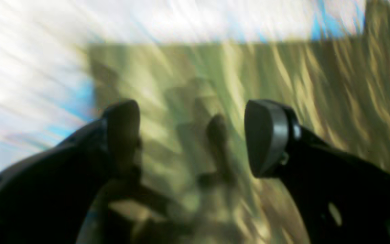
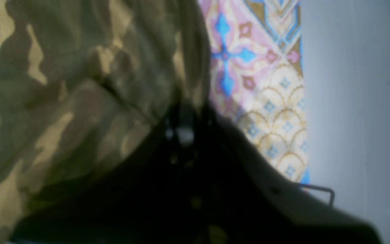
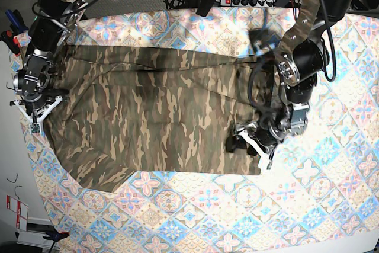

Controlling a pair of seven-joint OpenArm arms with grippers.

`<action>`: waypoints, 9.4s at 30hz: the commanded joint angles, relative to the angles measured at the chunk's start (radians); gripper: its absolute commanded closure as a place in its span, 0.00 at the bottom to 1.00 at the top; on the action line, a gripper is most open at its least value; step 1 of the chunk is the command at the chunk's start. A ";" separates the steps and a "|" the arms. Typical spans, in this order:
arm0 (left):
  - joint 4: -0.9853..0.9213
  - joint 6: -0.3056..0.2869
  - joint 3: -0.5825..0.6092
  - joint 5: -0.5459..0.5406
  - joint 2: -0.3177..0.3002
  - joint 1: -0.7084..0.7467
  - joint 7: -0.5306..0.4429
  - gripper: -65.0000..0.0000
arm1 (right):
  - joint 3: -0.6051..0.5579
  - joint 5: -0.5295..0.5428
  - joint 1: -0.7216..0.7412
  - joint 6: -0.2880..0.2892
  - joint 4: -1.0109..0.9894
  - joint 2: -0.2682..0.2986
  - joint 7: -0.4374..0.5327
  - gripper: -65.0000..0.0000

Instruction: Fold the T-shirt properly

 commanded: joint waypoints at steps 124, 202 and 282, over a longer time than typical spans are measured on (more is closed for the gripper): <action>0.228 0.091 -0.079 -0.019 -0.023 0.003 0.044 0.50 | 0.044 0.006 -0.041 0.256 0.340 -0.054 -0.412 0.98; 0.872 -0.006 0.089 0.035 0.006 0.176 0.704 0.95 | 0.042 0.006 -0.089 0.256 0.412 -0.131 -0.417 0.98; 1.430 -0.006 0.009 0.046 -0.074 0.616 0.955 0.95 | 0.016 -0.043 -0.198 0.256 0.697 -0.215 -0.727 0.98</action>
